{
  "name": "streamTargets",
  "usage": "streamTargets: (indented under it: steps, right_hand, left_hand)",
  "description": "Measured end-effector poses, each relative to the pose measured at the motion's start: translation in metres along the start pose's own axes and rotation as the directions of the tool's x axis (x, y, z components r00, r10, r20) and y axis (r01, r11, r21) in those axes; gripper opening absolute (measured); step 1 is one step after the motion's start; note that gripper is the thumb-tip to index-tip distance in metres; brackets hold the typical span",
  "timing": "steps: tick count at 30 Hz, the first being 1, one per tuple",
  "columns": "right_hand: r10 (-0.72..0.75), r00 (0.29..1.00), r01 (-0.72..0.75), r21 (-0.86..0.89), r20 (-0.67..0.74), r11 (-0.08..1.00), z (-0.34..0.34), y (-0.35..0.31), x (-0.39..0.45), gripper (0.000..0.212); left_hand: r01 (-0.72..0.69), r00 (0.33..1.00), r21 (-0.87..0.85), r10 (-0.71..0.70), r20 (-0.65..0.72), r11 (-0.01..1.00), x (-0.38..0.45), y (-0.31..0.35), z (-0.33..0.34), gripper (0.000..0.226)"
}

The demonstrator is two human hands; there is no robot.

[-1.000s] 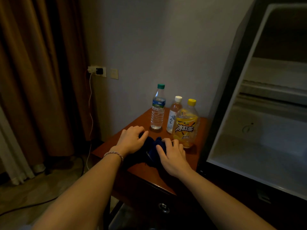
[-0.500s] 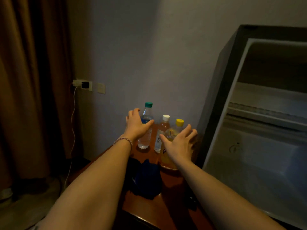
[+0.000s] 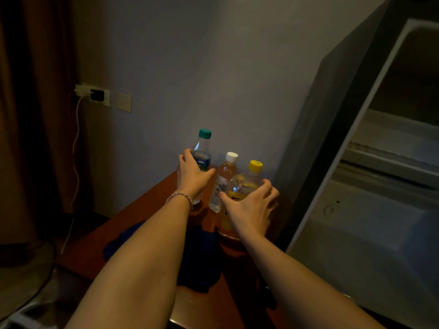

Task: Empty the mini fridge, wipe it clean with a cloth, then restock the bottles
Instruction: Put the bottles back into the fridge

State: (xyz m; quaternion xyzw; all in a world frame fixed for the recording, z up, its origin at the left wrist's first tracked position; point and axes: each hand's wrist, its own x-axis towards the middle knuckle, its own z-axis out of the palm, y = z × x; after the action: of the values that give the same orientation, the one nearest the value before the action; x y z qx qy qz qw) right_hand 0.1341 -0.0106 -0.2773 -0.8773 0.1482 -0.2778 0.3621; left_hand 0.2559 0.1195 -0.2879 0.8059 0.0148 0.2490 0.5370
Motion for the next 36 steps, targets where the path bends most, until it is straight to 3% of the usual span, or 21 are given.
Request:
streamTargets:
  steps: [10,18,26,36]
  right_hand:
    - [-0.009,1.0,0.009,0.029,0.02,1.0,0.007,0.009,-0.004,0.116]
    - [-0.082,0.995,0.08,0.042,0.057,0.996,-0.012,0.003,-0.03,0.114]
    - [-0.223,0.969,0.218,0.058,0.11,0.974,-0.057,-0.009,-0.065,0.113]
    - [-0.258,0.964,0.245,0.179,0.055,0.953,-0.138,0.013,-0.096,0.113]
  left_hand:
    - [-0.05,0.997,-0.048,0.047,-0.059,0.998,-0.01,0.001,-0.015,0.07]
    - [-0.098,0.991,0.033,0.1,-0.084,0.995,-0.049,0.019,-0.05,0.062]
    - [-0.229,0.963,0.045,0.233,-0.138,0.972,-0.097,0.063,-0.098,0.063]
    - [-0.323,0.939,0.023,0.323,-0.119,0.946,-0.182,0.134,-0.102,0.061]
